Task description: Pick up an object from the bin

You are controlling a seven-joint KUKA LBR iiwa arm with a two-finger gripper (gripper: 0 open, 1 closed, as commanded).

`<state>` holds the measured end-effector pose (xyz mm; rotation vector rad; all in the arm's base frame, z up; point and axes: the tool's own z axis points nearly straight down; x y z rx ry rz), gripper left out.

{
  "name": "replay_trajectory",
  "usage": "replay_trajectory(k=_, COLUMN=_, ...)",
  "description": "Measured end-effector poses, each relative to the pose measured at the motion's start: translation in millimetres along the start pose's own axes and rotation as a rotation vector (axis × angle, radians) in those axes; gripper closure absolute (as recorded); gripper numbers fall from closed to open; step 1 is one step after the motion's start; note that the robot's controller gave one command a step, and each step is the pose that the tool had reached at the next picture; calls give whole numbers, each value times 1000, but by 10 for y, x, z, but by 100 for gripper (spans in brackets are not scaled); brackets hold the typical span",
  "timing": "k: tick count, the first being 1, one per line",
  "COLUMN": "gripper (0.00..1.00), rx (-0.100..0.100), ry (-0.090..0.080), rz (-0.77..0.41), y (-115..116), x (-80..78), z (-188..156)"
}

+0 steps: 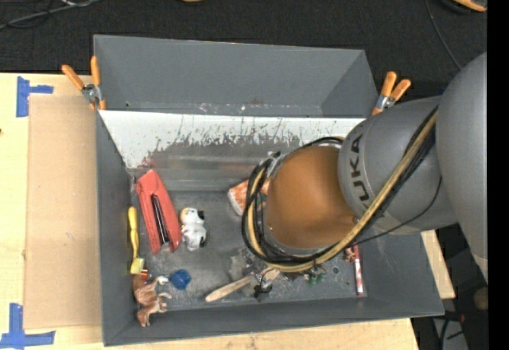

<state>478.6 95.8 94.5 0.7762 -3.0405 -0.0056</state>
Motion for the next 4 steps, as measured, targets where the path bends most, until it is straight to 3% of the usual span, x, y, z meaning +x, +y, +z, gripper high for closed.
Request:
replay_trajectory(k=1, gripper=100, rx=-3, ry=6, rz=1, y=13, x=16, z=-476)
replay_trajectory(k=2, gripper=100, rx=-1, ry=2, rz=3, y=15, x=4, z=-726)
replay_trajectory(k=4, gripper=100, rx=-3, ry=6, rz=5, y=23, x=7, z=-813)
